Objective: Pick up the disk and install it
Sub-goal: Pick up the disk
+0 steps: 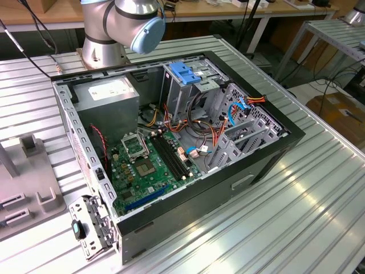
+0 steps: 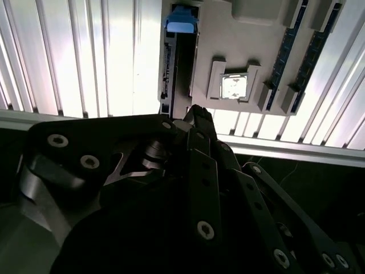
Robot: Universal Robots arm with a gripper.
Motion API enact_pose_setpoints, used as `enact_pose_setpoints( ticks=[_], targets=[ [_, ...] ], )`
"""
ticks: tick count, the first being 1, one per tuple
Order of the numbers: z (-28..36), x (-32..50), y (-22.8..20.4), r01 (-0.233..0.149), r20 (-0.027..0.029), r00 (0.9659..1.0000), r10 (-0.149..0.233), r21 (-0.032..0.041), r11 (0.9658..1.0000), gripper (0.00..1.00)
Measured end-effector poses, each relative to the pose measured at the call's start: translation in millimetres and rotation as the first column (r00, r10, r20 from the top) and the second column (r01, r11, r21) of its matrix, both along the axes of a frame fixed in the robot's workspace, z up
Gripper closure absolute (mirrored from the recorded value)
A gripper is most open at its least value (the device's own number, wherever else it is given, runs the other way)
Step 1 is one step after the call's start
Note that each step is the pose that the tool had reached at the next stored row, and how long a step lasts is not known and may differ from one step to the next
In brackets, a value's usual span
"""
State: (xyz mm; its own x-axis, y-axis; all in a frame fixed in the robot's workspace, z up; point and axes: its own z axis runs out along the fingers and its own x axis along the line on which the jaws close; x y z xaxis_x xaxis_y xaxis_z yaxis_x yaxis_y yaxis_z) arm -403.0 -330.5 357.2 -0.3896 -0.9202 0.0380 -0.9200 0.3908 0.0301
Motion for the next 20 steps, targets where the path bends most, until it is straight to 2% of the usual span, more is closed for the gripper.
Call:
enact_pose_setpoints(
  ticks=[9, 14, 16, 20],
  targets=[
    [0.0, 0.0, 0.0, -0.057, 0.0009, 0.9984, 0.057, 0.0000, 0.9984, 0.89],
    [0.0, 0.0, 0.1, -0.095, 0.0016, 0.9955, 0.095, -0.0001, 0.9955, 0.89],
    [0.0, 0.0, 0.1, -0.115, 0.0030, 0.9934, 0.115, -0.0003, 0.9934, 0.89],
    [-0.2, 0.0, 0.2, -0.171, 0.0075, 0.9853, 0.171, -0.0009, 0.9853, 0.89]
  ],
)
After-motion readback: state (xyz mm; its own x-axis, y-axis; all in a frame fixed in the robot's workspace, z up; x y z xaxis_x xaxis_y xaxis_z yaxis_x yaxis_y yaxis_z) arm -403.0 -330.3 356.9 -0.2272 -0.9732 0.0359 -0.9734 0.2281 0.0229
